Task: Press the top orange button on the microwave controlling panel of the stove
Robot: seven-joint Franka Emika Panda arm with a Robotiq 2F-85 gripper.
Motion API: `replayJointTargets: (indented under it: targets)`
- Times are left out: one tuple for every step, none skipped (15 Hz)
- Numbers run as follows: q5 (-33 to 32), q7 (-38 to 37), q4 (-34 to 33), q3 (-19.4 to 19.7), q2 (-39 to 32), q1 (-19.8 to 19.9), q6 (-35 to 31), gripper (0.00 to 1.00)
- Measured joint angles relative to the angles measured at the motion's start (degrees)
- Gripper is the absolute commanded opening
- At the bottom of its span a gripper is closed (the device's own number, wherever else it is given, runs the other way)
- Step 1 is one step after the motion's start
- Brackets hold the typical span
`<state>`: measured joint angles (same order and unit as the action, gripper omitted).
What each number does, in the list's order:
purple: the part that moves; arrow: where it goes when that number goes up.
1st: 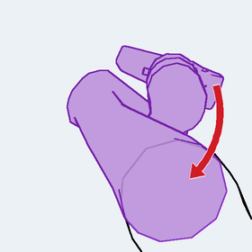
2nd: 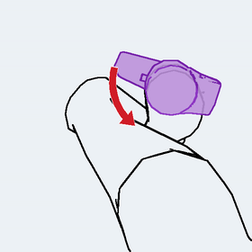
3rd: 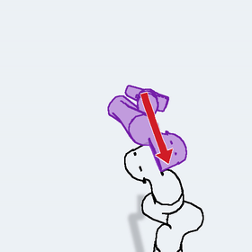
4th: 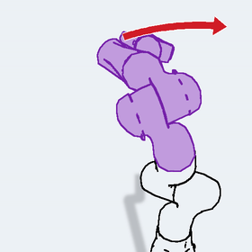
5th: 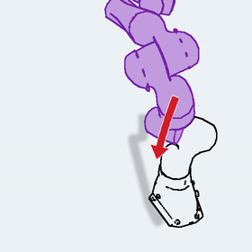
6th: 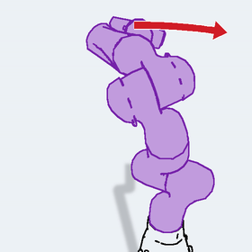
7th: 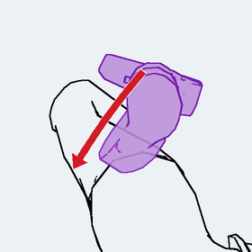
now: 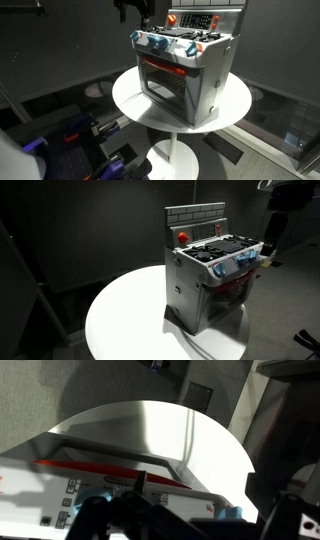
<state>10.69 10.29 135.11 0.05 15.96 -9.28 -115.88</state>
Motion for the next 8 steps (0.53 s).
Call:
replayJointTargets:
  targets:
    - [0.00, 0.00, -0.09, 0.00, 0.03, 0.00, 0.00, 1.00]
    - [0.00, 0.00, -0.14, 0.00, 0.04, 0.00, 0.00, 1.00]
    - [0.00, 0.00, -0.16, 0.00, 0.05, 0.00, 0.00, 1.00]
    - [0.00, 0.00, -0.16, 0.00, 0.05, 0.00, 0.00, 1.00]
    - [0.00, 0.00, -0.16, 0.00, 0.05, 0.00, 0.00, 1.00]
    - [0.00, 0.00, -0.12, -0.08, 0.03, 0.06, 0.00, 1.00]
    - [0.00, 0.00, -0.10, -0.20, 0.00, 0.25, -0.03, 1.00]
    - [-0.01, -0.07, -0.15, -0.24, 0.00, 0.51, -0.37, 1.00]
